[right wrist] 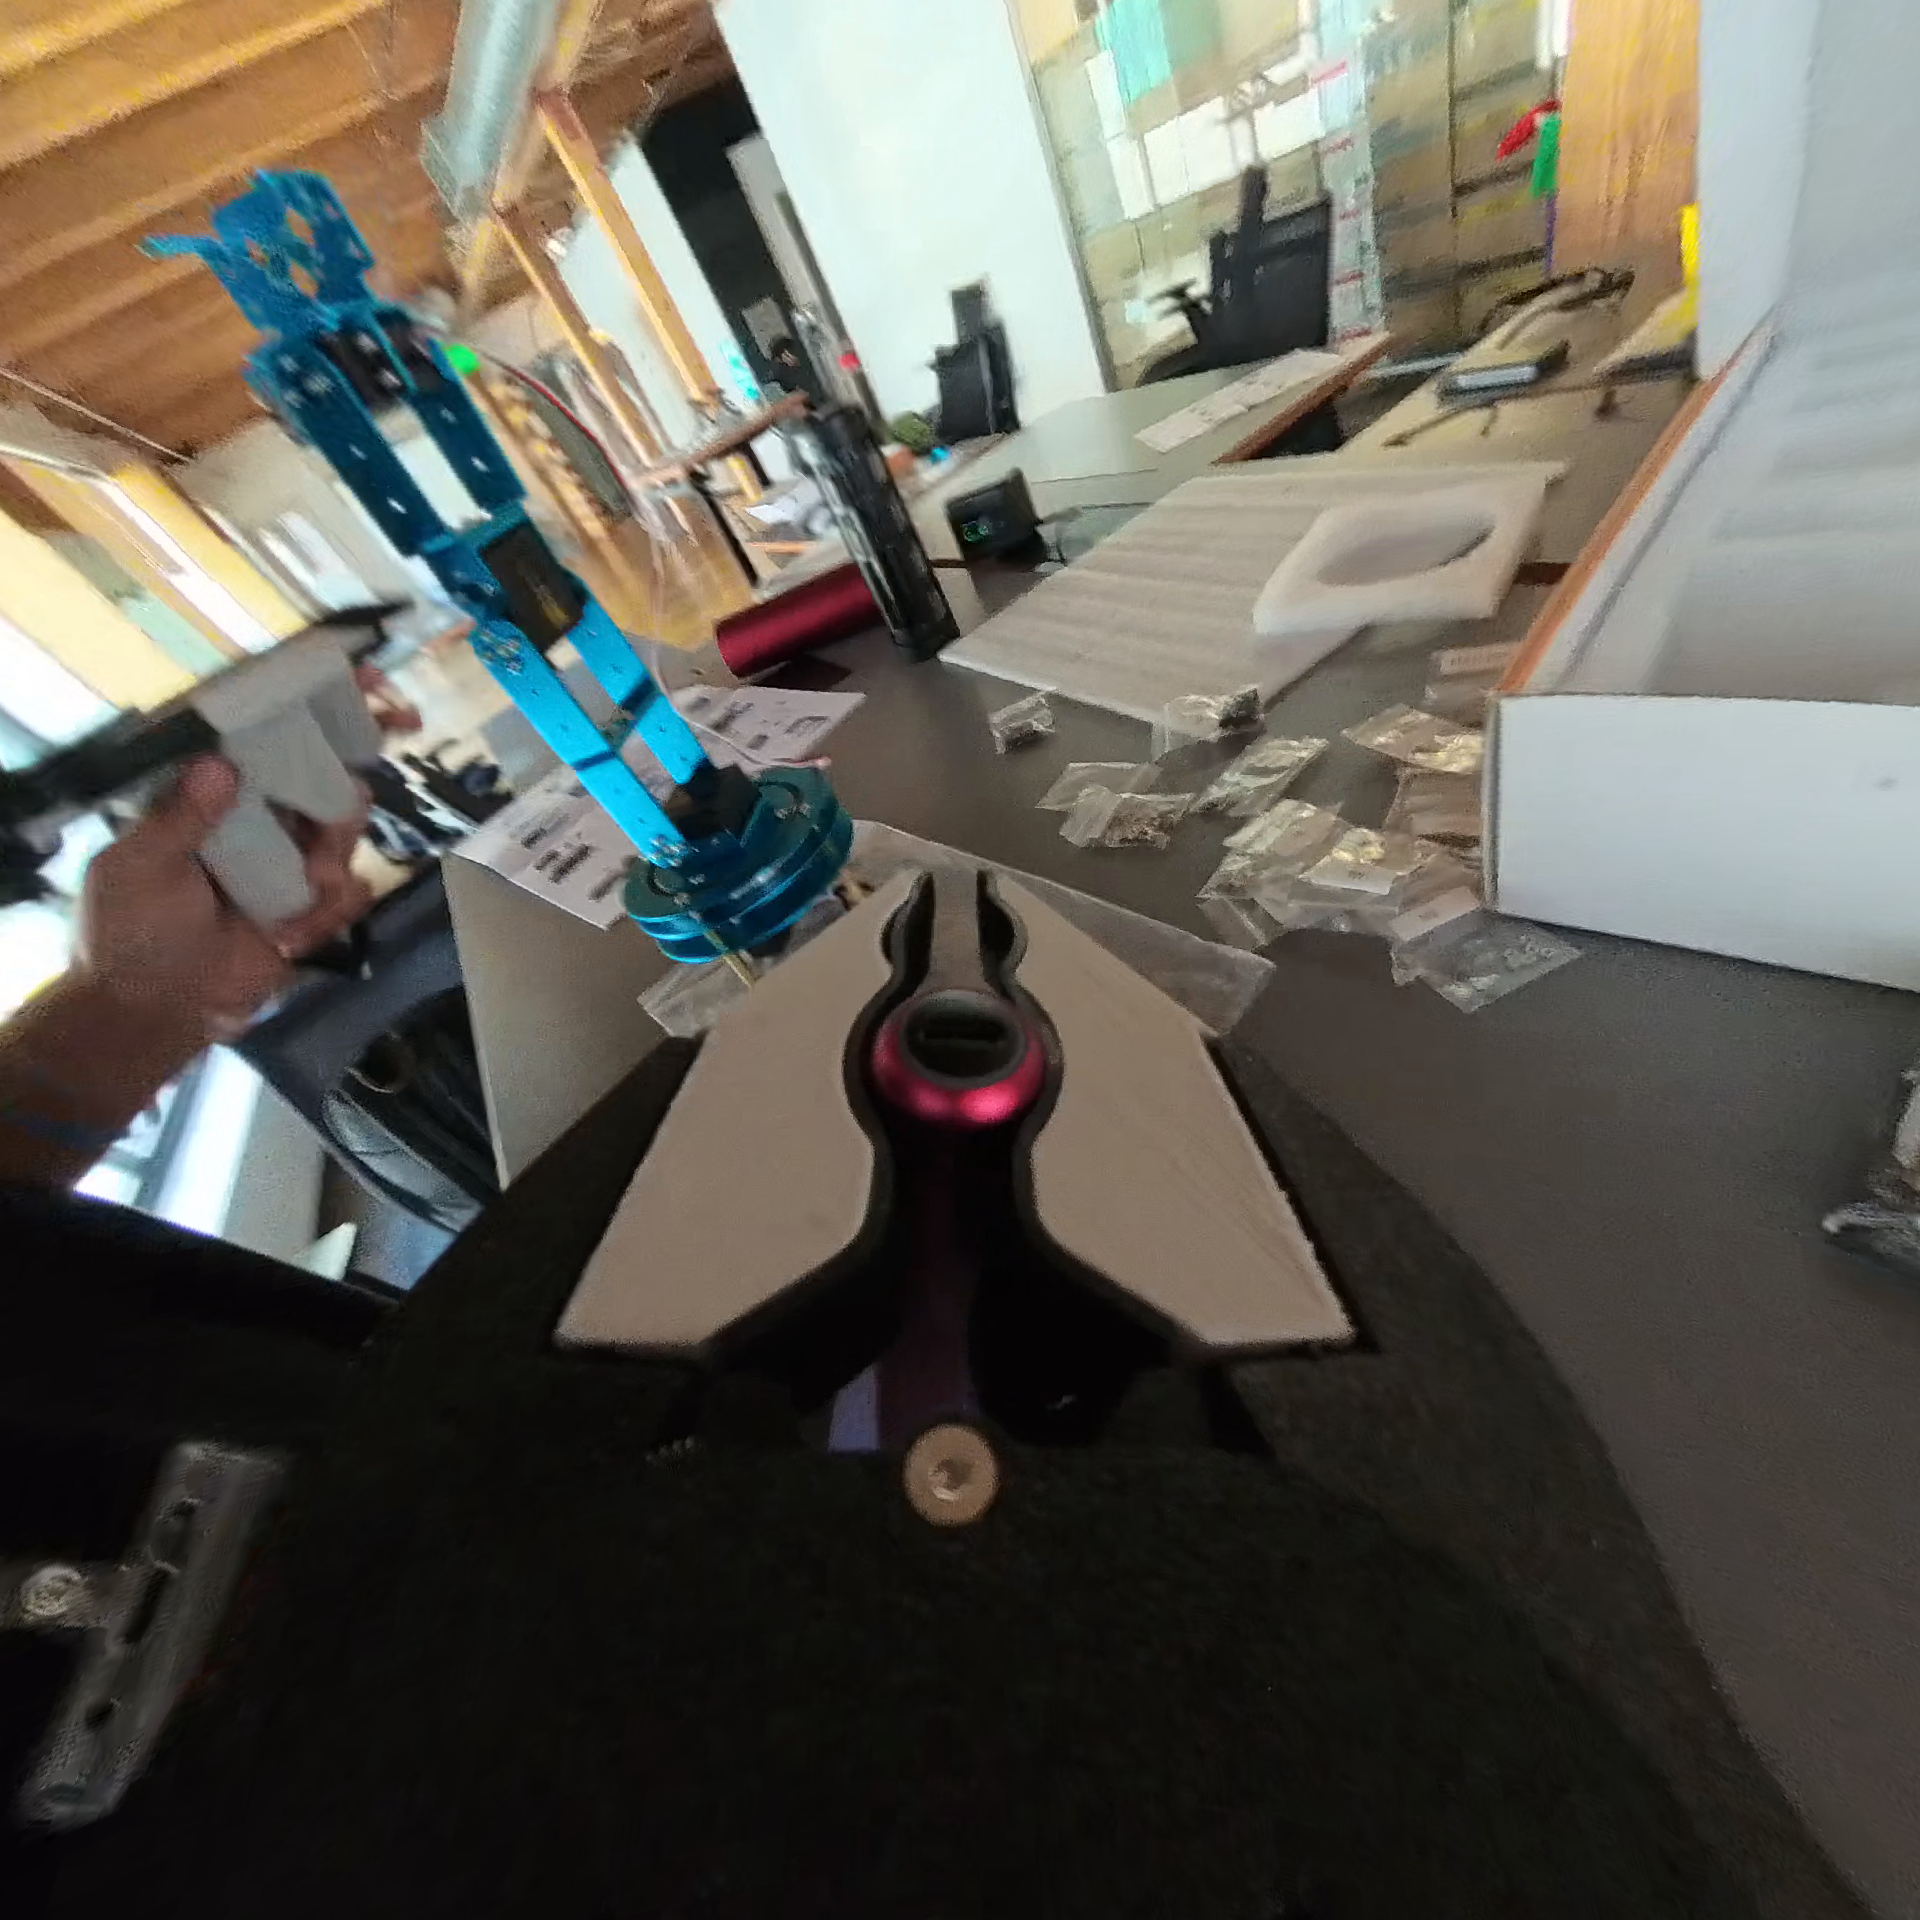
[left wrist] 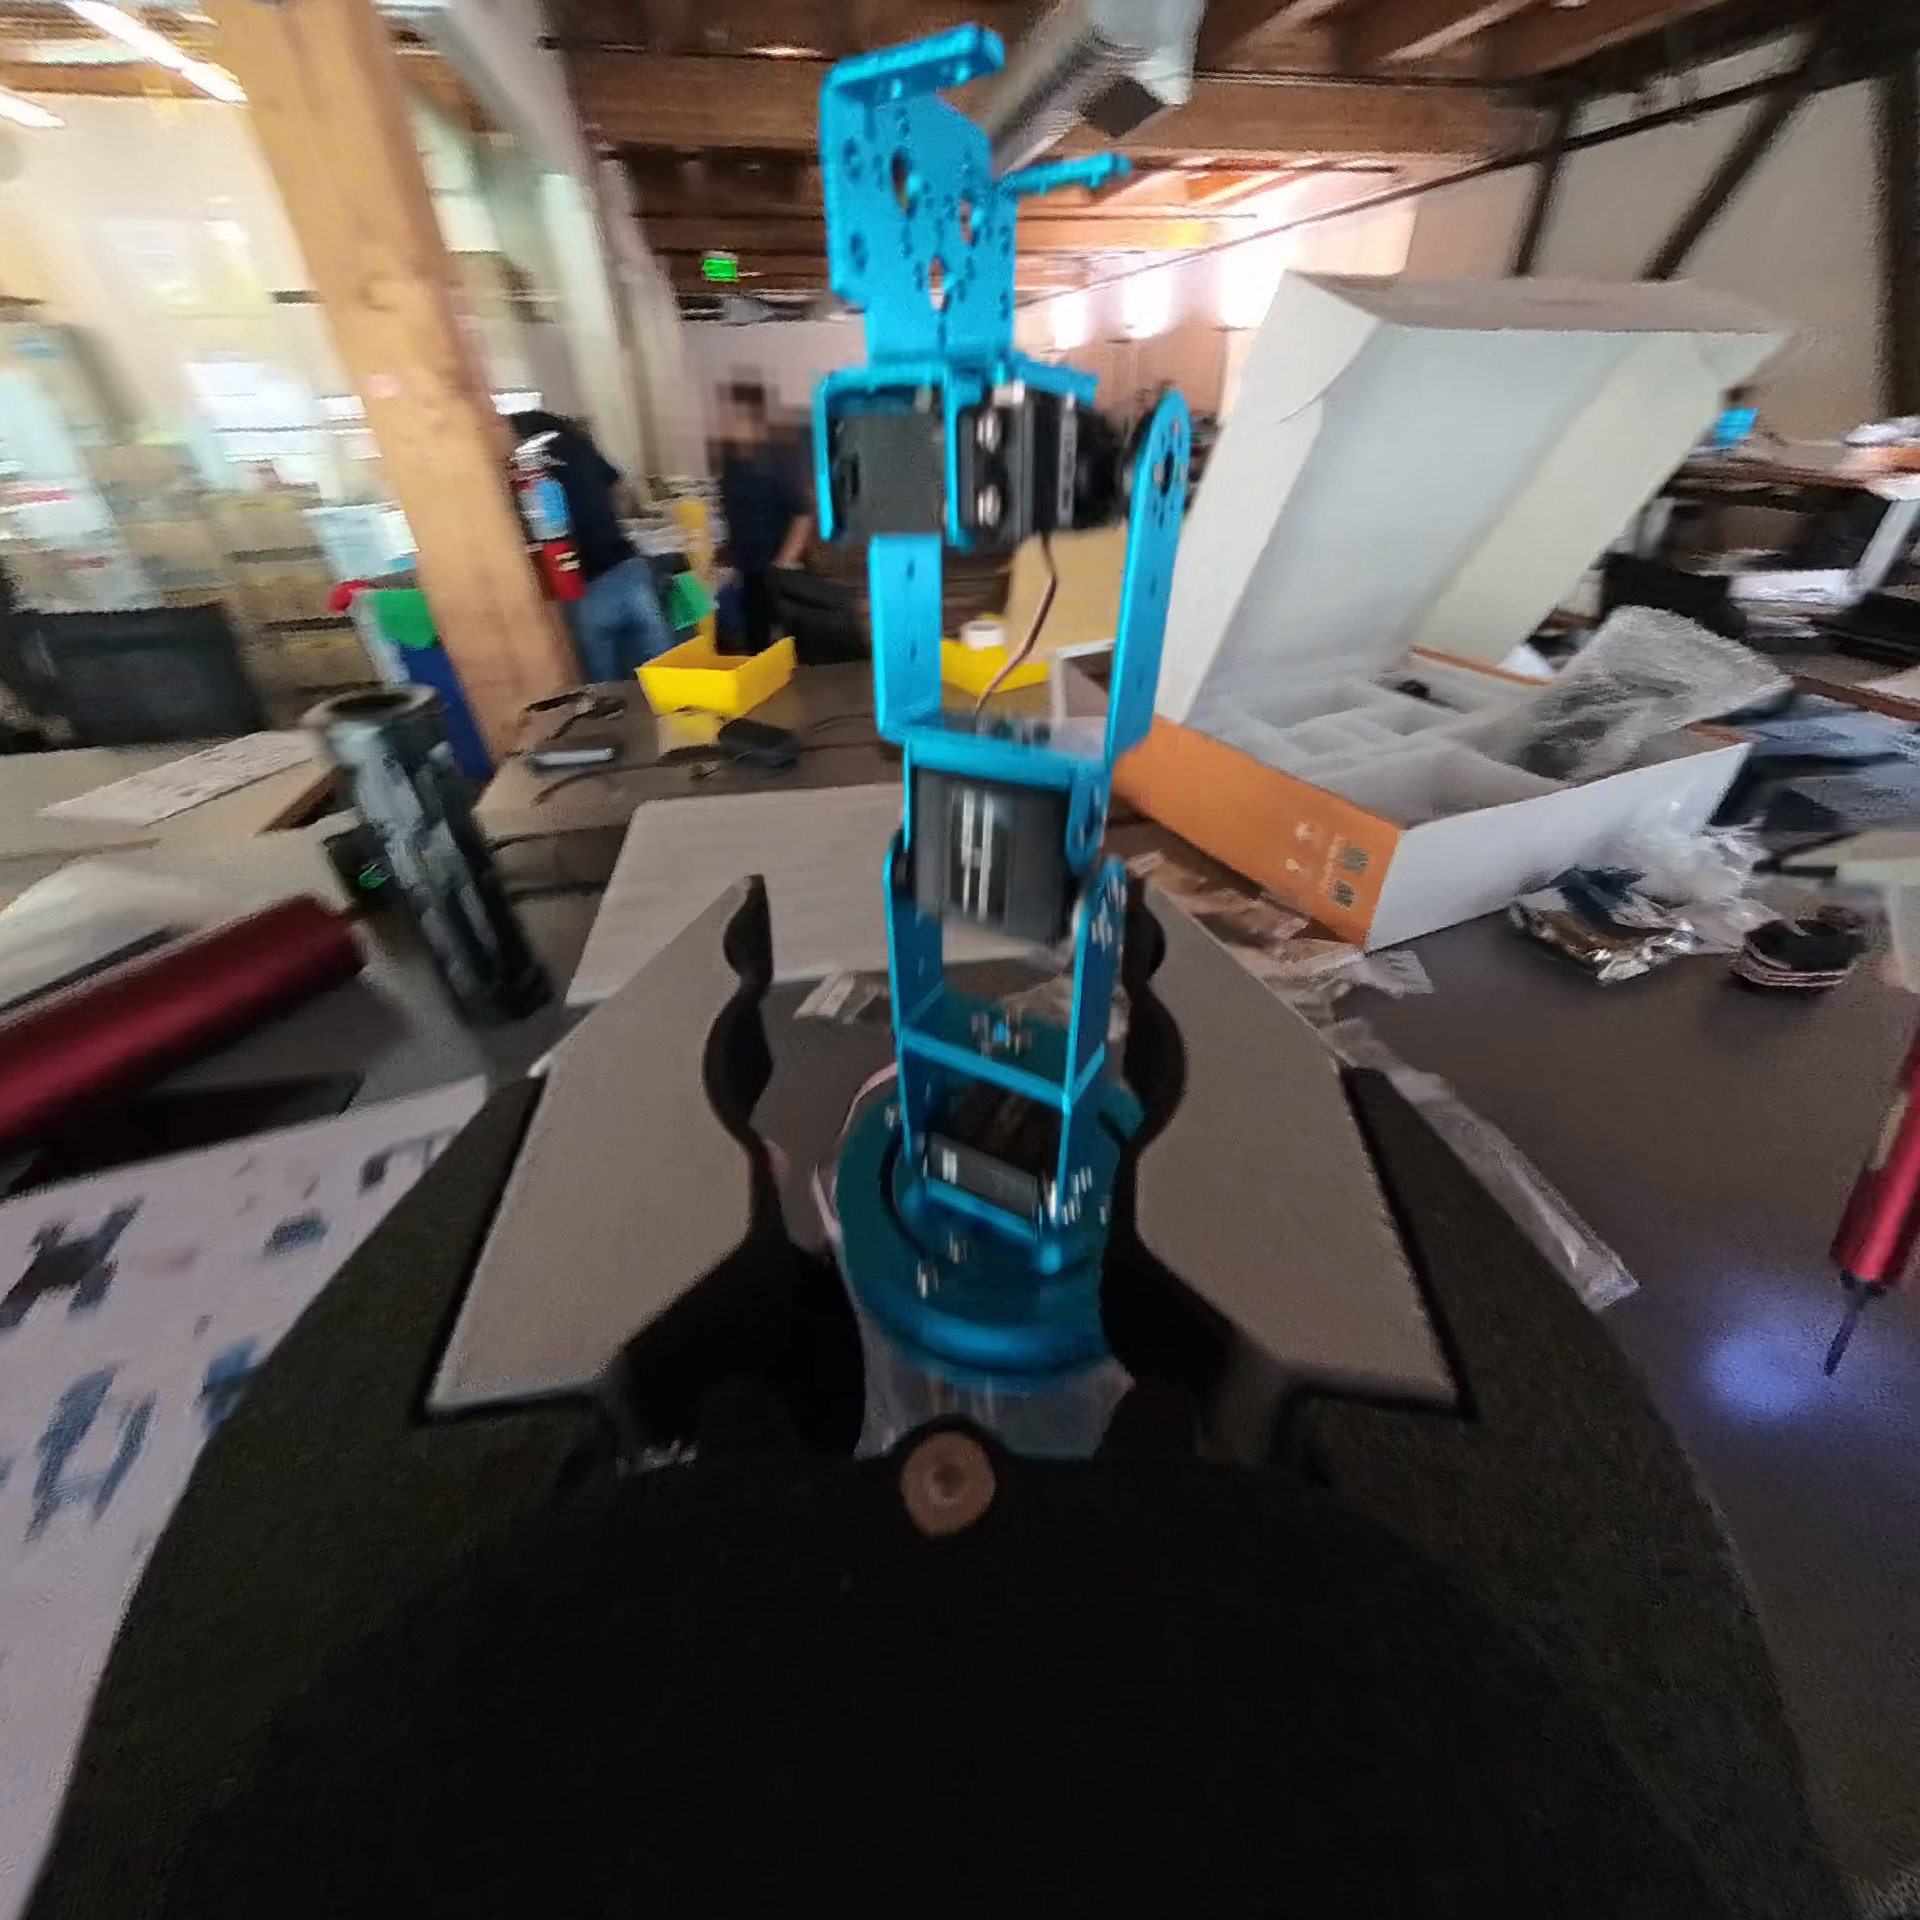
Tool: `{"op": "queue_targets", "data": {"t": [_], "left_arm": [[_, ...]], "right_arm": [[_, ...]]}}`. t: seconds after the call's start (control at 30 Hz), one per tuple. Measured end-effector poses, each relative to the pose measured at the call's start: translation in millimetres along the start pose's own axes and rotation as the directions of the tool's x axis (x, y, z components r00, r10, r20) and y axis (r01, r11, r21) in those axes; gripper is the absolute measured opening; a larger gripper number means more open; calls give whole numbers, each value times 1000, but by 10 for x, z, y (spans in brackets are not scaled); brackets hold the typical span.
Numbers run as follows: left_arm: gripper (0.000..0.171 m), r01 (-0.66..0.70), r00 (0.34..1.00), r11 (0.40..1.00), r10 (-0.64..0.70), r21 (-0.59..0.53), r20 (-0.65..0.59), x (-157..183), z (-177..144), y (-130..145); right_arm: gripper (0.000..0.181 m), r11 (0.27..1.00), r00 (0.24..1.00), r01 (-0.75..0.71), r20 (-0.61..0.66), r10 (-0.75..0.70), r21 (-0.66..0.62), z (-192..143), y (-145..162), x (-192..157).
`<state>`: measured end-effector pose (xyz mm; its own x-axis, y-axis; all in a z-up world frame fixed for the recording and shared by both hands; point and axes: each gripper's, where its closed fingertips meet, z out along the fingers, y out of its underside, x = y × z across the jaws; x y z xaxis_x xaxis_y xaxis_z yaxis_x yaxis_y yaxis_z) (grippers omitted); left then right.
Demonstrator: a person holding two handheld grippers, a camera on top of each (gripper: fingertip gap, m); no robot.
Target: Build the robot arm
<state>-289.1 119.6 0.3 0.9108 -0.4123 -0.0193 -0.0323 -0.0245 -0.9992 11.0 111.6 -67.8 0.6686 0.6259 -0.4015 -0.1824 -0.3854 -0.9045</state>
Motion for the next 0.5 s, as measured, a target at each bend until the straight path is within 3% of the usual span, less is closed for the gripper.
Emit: {"op": "queue_targets", "data": {"t": [0.07, 0.13, 0.2, 0.27, 0.3, 0.37, 0.43, 0.5], "left_arm": [[56, -26, 1000, 1000, 26, -14, 2, 172, -318, 165], [43, -61, 990, 996, 51, -72, -134, 633, -433, 412], [48, -18, 906, 980, -68, -198, -418, 1436, -323, 679], [57, -26, 808, 971, -121, -239, -577, 2142, -61, 796], [60, -87, 764, 971, -77, -220, -641, 2456, 69, 861], [58, -235, 708, 957, 50, -169, -704, 2912, 276, 1021], [54, -300, 667, 945, 113, -126, -737, 3177, 367, 1068], [32, -332, 682, 937, 158, -110, -714, 3216, 492, 1090]], "right_arm": [[7, 998, 996, -63, 67, 62, 7, -9, -35, -56], [6, 990, 984, -129, 134, 121, 56, -57, -175, -185], [7, 985, 968, -163, 203, 147, 62, -64, -282, -356], [6, 986, 970, -137, 217, 113, 97, -38, -423, -486], [7, 987, 972, -119, 217, 93, 110, -22, -490, -540], [7, 985, 976, -68, 217, 33, 156, -21, -651, -644], [7, 982, 979, -8, 204, -32, 191, -65, -806, -703], [8, 975, 976, 7, 212, -55, 223, -159, -959, -746]]}}
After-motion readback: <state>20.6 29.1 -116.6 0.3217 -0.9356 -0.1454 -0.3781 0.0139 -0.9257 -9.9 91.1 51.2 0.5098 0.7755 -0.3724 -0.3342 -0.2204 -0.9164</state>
